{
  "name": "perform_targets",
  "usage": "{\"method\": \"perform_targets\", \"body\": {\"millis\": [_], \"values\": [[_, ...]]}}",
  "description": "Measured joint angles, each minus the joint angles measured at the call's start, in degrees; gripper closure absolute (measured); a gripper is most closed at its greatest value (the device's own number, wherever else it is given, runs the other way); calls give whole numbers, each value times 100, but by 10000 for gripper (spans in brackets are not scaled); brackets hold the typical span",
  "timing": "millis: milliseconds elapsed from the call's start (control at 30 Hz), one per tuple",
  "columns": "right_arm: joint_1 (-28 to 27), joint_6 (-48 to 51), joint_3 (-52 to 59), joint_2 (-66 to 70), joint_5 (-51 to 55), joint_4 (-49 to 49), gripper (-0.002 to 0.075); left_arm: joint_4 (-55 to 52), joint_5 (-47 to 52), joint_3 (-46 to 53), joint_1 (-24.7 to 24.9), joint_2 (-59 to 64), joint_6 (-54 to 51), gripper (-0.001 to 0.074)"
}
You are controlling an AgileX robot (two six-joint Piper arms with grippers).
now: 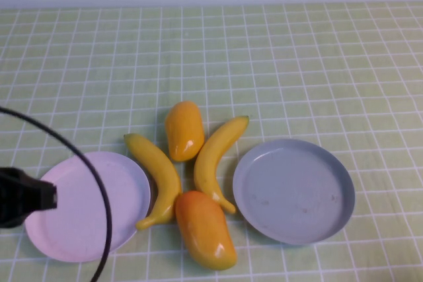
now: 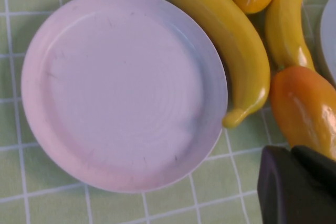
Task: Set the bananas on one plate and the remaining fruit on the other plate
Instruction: Put one type of fruit in the left plate
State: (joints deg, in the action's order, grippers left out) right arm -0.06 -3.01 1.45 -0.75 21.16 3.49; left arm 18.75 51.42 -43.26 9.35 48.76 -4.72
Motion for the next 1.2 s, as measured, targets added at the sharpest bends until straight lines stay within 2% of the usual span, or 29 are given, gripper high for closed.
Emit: {"method": "perform_targets", "body": {"millis": [233,300,467,600,700,767,900,1067,1133,1200], "values": [[0,0,0,0,0,0,743,-16,81,-1216,14,1964,-417,738],[0,0,0,0,0,0,743,-92,165,-1596,158,2468,-425,738],[0,0,0,0,0,0,743,-490,337,-2645,860,3654,-130,738],[0,0,0,0,0,0,743,-1084,715,-3666,1503,4522,505,738],[0,0,0,0,0,0,743,-1198,1092,-4523,1809,5107,610,729],[0,0,0,0,0,0,743,-1241,1364,-4990,1923,5472,505,698],[0,0,0,0,0,0,743,-1241,1783,-5782,2031,6056,409,532],[0,0,0,0,0,0,743,-1241,1852,-6277,2031,6635,533,164],[0,0,0,0,0,0,743,-1241,1755,-6322,2031,6811,729,93],[0,0,0,0,0,0,743,-1278,1609,-6331,2031,6940,962,69]]}}
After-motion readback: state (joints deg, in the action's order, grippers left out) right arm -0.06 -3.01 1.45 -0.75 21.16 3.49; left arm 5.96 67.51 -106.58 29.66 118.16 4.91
